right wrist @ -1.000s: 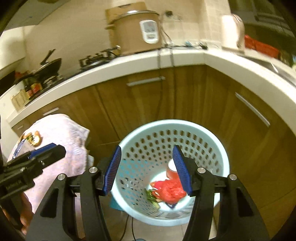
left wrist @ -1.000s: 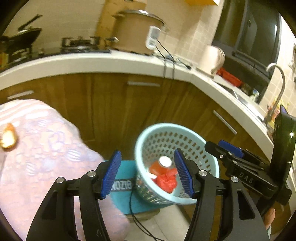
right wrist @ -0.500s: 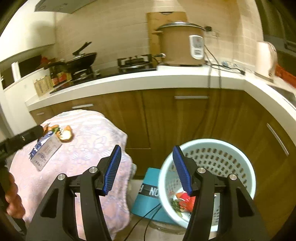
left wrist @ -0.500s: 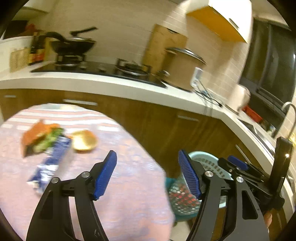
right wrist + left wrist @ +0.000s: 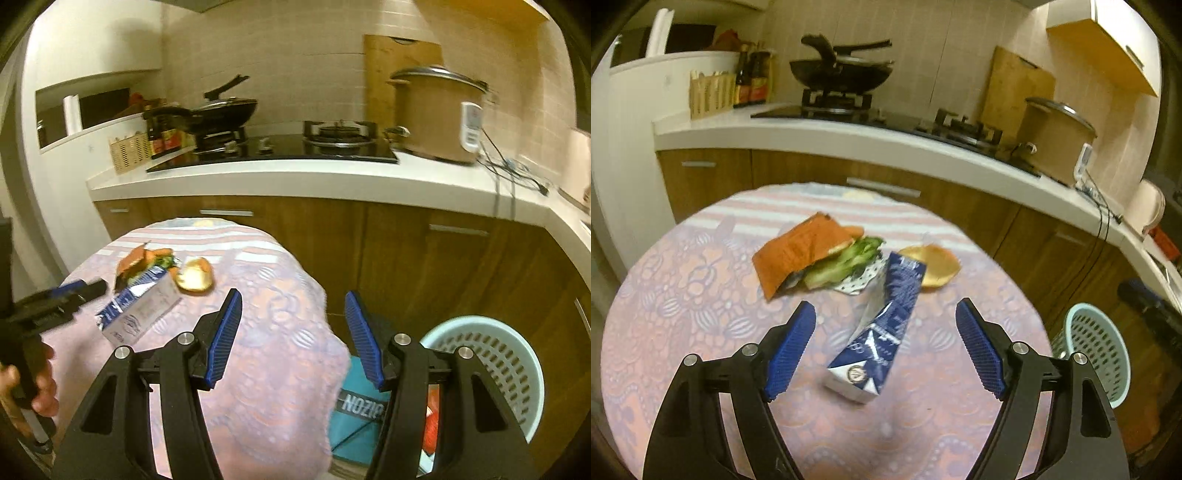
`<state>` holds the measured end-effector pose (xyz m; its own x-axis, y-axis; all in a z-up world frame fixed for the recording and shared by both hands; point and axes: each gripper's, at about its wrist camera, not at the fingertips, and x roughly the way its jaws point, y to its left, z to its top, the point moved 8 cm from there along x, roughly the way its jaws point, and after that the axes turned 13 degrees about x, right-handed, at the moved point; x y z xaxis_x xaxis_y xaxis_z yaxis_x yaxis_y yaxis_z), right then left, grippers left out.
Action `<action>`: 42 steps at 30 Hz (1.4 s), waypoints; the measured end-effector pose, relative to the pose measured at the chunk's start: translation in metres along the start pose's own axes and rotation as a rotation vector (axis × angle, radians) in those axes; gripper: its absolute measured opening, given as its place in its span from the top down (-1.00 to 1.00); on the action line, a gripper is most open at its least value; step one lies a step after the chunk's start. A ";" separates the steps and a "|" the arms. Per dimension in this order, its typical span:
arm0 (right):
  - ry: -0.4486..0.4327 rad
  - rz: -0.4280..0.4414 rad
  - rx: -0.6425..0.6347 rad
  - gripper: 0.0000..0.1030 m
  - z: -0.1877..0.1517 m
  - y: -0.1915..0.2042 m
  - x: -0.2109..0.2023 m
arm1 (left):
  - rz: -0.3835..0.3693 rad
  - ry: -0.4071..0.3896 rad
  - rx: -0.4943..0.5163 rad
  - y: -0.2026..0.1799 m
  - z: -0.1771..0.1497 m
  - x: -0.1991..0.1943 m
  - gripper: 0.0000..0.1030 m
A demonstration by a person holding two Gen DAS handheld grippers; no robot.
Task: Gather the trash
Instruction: 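Move both tools back toward the remaining items on the table, then grasp the blue-white milk carton with left tool while right tool grasps orange peel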
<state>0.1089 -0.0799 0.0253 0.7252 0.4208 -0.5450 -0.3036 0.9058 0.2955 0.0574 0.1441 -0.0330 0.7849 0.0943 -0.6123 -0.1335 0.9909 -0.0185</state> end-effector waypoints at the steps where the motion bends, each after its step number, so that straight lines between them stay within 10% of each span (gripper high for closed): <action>1: -0.001 0.005 -0.012 -0.06 0.002 0.007 0.003 | -0.006 0.014 0.008 0.000 -0.002 0.005 -0.49; 12: 0.041 0.028 -0.052 -0.06 0.007 0.041 0.038 | 0.014 0.098 0.110 -0.013 -0.016 0.044 -0.35; 21: 0.083 0.069 -0.062 -0.06 0.001 0.058 0.073 | 0.019 0.076 0.098 -0.011 -0.023 0.034 0.45; 42: 0.289 0.055 -0.094 0.09 -0.028 0.101 0.203 | 0.002 -0.068 0.017 -0.013 -0.045 0.006 0.49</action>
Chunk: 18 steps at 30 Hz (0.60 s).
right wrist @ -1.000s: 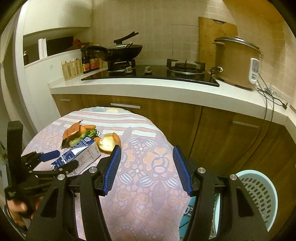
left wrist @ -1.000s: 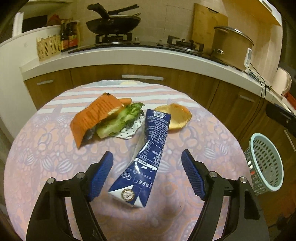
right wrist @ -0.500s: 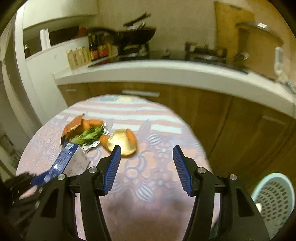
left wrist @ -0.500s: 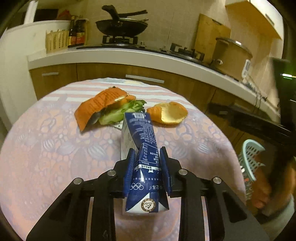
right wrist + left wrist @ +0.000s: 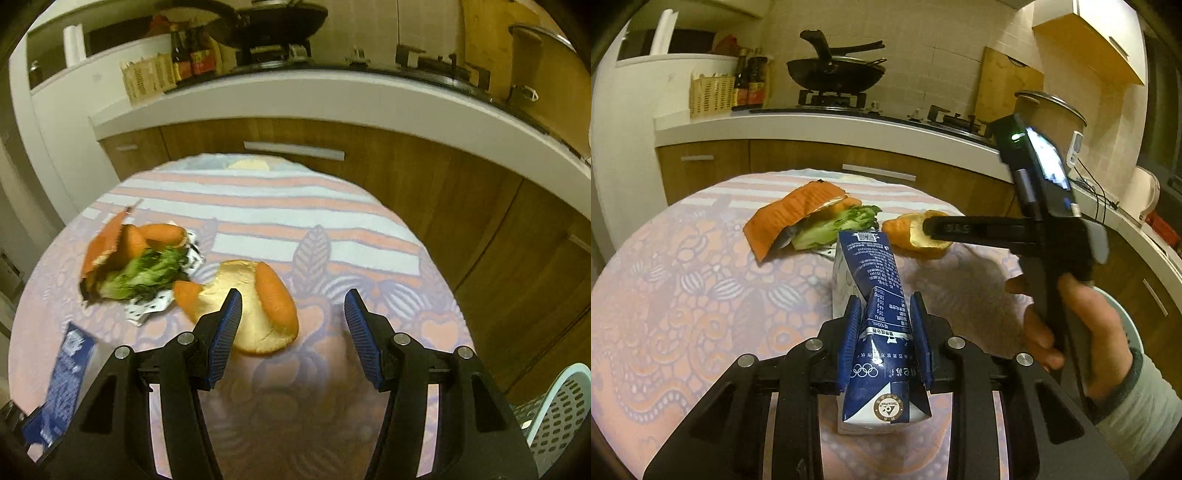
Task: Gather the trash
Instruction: 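Grasp the blue-white milk carton with left tool while right tool grasps orange peel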
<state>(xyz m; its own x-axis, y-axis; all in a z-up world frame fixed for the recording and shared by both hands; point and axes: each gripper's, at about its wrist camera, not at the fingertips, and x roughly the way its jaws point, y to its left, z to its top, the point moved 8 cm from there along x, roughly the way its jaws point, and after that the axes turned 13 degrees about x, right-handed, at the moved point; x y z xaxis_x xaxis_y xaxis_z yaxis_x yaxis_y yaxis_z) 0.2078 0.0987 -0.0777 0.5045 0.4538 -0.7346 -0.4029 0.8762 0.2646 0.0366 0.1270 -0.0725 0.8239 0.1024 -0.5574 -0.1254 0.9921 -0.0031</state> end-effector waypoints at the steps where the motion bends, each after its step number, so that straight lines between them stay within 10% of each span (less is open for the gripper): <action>1: 0.010 -0.002 -0.002 0.27 0.000 0.000 0.003 | -0.005 0.000 -0.009 0.001 0.000 0.001 0.49; 6: 0.028 0.002 -0.029 0.80 -0.004 0.005 0.008 | -0.011 -0.002 -0.016 0.004 -0.001 0.001 0.49; 18: -0.088 -0.008 -0.005 0.94 -0.014 -0.009 -0.043 | -0.016 -0.021 -0.006 -0.004 0.001 -0.010 0.51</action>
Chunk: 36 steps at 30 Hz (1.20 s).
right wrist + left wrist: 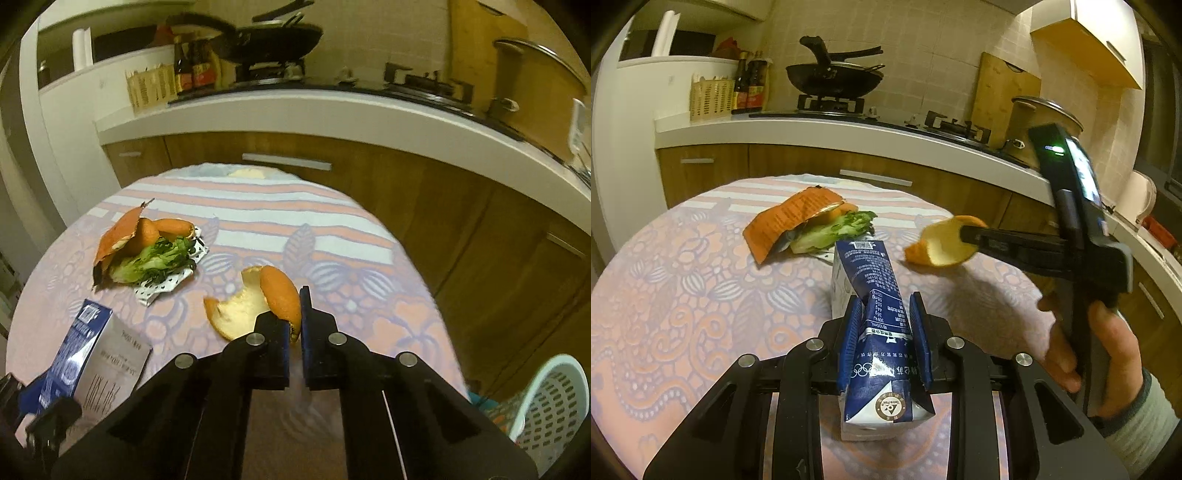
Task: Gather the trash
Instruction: 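Grasp the blue-white milk carton with left tool while right tool grasps orange peel, then carry both items over the blue basket and open both tools to drop them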
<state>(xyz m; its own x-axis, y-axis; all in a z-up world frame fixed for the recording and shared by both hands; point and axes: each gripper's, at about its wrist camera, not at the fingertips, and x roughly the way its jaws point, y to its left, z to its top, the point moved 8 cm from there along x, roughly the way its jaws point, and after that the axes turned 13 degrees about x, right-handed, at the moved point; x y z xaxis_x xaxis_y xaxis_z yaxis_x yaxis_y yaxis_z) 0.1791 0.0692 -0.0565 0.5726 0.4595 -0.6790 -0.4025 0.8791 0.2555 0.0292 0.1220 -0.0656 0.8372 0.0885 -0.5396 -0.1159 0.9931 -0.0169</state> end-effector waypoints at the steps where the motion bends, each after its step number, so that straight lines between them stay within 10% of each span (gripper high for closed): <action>1: -0.013 0.000 0.012 0.95 -0.001 -0.007 -0.010 | -0.009 -0.001 -0.004 -0.002 0.001 -0.002 0.51; 24: -0.204 -0.216 0.228 0.95 -0.034 -0.206 -0.186 | -0.321 -0.060 0.210 -0.205 0.058 -0.007 0.51; 36: -0.098 -0.383 0.415 0.95 -0.085 -0.336 -0.205 | -0.497 0.032 0.328 -0.333 0.053 0.040 0.51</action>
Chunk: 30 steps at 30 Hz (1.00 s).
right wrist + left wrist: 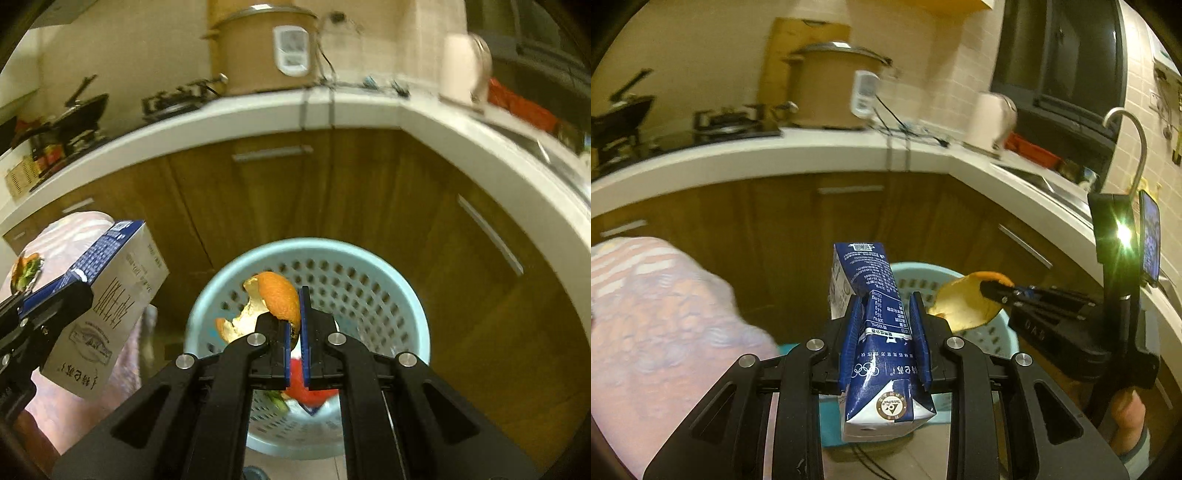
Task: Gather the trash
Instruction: 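Carry both items over the blue basket and open both tools to drop them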
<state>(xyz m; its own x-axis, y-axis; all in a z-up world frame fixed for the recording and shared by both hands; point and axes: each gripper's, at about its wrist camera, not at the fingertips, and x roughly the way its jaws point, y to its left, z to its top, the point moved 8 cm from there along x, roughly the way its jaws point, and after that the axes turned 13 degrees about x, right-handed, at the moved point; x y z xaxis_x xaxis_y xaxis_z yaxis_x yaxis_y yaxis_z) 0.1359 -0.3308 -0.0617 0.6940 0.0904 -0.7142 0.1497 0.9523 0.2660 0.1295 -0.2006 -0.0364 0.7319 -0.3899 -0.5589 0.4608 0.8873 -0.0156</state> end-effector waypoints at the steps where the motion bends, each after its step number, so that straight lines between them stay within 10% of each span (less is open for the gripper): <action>1: 0.011 -0.004 0.008 0.95 -0.002 -0.005 0.003 | -0.021 0.013 -0.003 -0.005 0.000 0.010 0.51; 9: 0.119 -0.036 0.055 0.92 -0.021 -0.030 0.030 | -0.169 0.098 -0.064 -0.022 -0.013 0.050 0.49; 11: 0.147 -0.042 0.057 0.88 -0.025 -0.031 0.037 | -0.183 0.109 -0.073 -0.022 -0.016 0.055 0.14; 25: 0.134 -0.020 0.068 -0.02 -0.024 -0.024 0.034 | -0.134 0.075 -0.157 0.022 -0.019 0.035 -0.08; 30: 0.119 -0.005 0.049 -0.03 -0.021 -0.010 0.028 | -0.118 0.054 -0.173 0.034 -0.020 0.020 -0.08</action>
<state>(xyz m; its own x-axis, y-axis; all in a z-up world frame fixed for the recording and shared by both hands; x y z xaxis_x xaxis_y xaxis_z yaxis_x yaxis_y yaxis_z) 0.1388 -0.3320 -0.0978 0.6047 0.1225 -0.7869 0.1894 0.9376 0.2915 0.1502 -0.1730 -0.0648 0.6479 -0.4844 -0.5879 0.4458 0.8669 -0.2230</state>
